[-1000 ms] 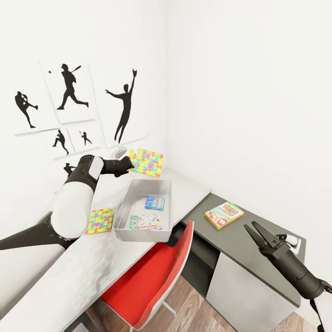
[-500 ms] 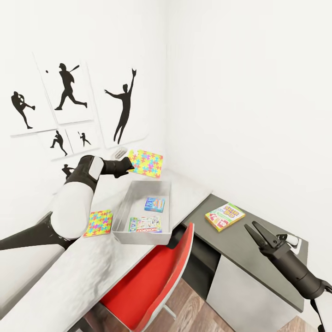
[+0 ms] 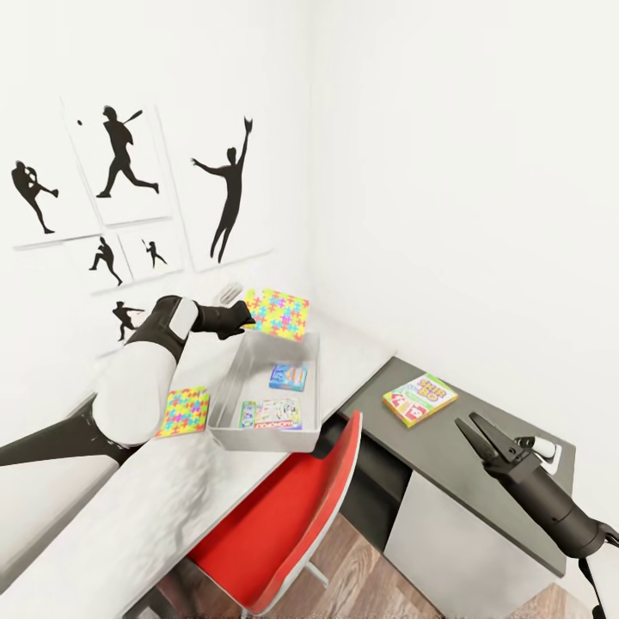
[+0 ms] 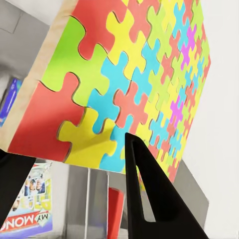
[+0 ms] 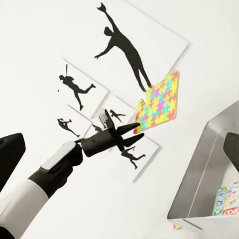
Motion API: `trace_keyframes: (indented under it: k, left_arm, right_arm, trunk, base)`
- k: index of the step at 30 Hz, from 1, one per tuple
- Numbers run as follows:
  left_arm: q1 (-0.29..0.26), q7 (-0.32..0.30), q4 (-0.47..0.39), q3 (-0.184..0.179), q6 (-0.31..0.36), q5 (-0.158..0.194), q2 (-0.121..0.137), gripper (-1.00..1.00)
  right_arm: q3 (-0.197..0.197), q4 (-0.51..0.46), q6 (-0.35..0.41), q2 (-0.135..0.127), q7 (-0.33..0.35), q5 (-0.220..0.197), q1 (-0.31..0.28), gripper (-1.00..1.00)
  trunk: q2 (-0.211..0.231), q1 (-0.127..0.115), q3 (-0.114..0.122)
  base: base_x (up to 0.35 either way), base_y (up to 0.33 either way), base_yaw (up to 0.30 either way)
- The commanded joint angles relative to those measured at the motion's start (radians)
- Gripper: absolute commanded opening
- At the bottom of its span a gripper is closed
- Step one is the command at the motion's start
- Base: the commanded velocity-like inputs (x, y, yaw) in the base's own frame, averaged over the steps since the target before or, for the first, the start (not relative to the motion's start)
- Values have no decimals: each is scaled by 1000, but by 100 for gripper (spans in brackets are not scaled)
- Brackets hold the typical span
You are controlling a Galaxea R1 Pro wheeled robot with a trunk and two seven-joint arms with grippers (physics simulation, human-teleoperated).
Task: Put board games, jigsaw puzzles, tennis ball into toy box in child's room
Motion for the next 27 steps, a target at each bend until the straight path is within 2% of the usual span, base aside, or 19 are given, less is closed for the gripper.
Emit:
trace_keyframes:
  k: [1,9,14,18,23,27]
  left_arm:
    - [-1,-6,1,7,5,-9,0,-100]
    - [2,-4,29,9,7,-9,6,-100]
    - [9,-1,48,31,7,-9,12,-100]
    - [11,60,52,45,6,-8,23,-100]
    - [16,112,53,115,5,-9,26,-100]
    - [21,121,53,136,5,-11,27,-100]
  right_arm:
    - [-1,0,6,0,1,-3,-1,100]
    - [-1,0,7,0,-1,-4,-1,100]
    - [-1,0,8,0,-1,-4,-1,100]
    - [-1,0,8,0,-1,-4,-1,100]
    - [-1,0,8,0,0,-3,-1,100]
    - [-1,0,8,0,0,-4,-1,100]
  trunk:
    - [-2,1,-4]
    - [-2,1,-17]
    - [-2,1,-25]
    - [-2,1,-32]
    - [-2,1,-40]
    - [-2,1,-46]
  base:
    - [0,0,0]
    - [0,0,0]
    - [0,0,0]
    - [0,0,0]
    - [0,0,0]
    - [0,0,0]
